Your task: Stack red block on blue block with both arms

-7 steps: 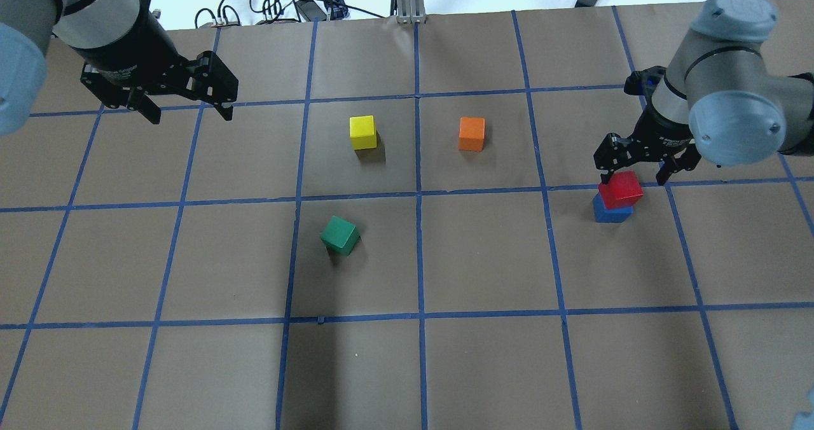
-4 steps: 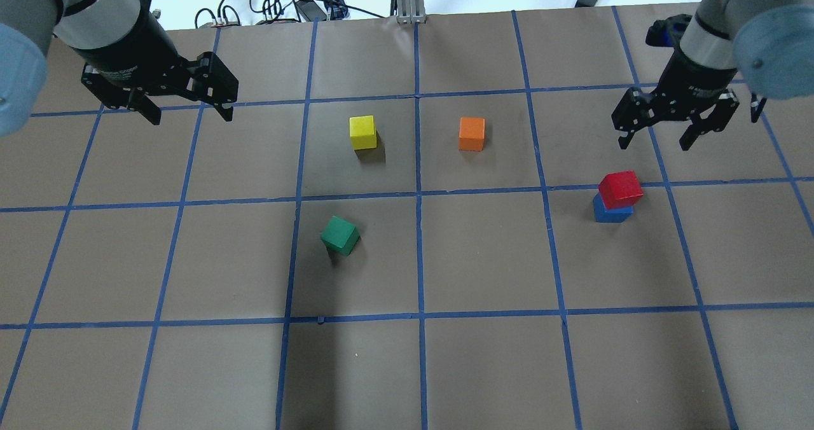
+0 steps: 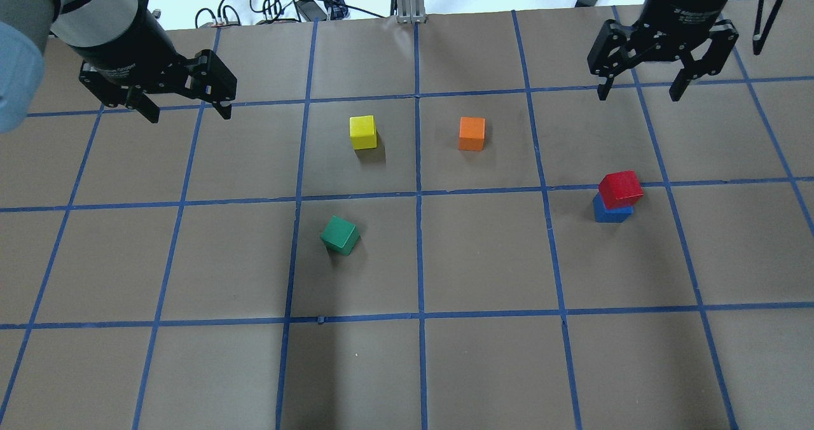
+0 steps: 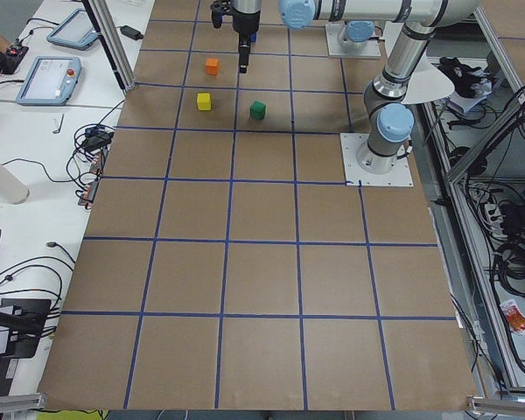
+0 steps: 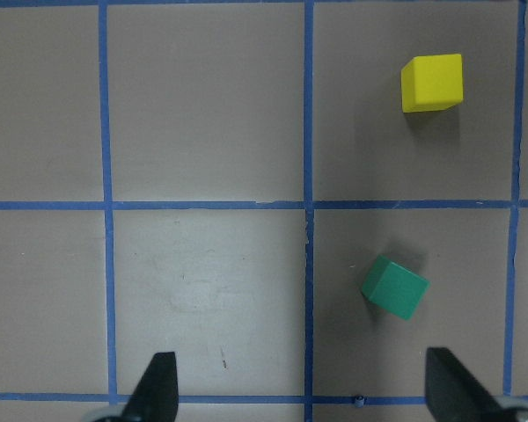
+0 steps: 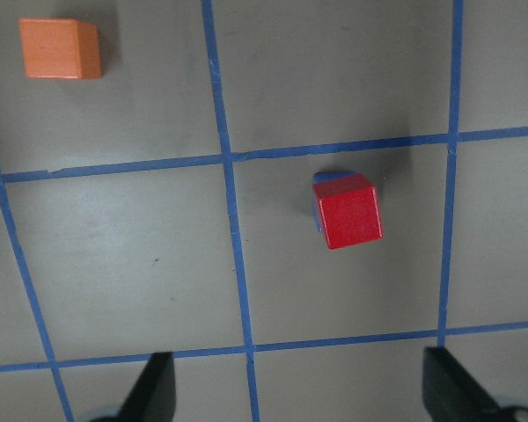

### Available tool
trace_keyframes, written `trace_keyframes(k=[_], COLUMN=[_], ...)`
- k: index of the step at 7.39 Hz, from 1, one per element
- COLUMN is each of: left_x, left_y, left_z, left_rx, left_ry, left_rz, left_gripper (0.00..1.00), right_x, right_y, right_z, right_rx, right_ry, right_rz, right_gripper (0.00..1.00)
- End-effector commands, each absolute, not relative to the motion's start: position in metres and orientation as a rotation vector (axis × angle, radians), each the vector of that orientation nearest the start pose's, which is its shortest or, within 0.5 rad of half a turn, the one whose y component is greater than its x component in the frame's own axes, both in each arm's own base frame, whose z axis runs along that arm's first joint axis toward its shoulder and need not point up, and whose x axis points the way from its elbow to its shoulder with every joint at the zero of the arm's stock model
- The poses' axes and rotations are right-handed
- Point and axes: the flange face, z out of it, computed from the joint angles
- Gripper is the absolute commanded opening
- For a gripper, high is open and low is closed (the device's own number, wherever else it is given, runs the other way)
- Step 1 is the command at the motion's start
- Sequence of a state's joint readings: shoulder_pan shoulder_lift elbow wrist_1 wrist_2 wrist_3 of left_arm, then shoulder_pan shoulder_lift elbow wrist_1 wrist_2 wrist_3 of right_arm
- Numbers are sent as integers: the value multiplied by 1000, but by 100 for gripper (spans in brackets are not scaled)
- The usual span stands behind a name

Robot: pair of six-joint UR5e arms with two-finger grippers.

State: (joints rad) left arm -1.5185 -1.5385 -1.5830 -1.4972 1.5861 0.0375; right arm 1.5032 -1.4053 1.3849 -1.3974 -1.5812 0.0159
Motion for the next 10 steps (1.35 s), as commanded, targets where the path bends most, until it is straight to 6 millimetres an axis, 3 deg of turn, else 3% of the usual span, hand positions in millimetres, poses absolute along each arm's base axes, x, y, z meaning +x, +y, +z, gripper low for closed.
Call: trace_keyframes(k=[1, 4, 6, 10], left_x=[-106, -106, -106, -105], left_y=[-493, -494, -494, -494], left_z=[503, 505, 504, 505], left_rx=[-25, -23, -25, -25], left_ry=[3119, 3119, 3119, 3119], left_rz=[-138, -142, -140, -145], left_gripper=[100, 100, 100, 100], right_x=[135, 137, 137, 134], right_y=[-544, -515, -492, -493], right_z=[478, 488, 475, 484], right_rx=[108, 74, 69, 76], right_ry=[3146, 3147, 3142, 3146], right_rz=[234, 222, 251, 224], right_gripper=[100, 100, 100, 100])
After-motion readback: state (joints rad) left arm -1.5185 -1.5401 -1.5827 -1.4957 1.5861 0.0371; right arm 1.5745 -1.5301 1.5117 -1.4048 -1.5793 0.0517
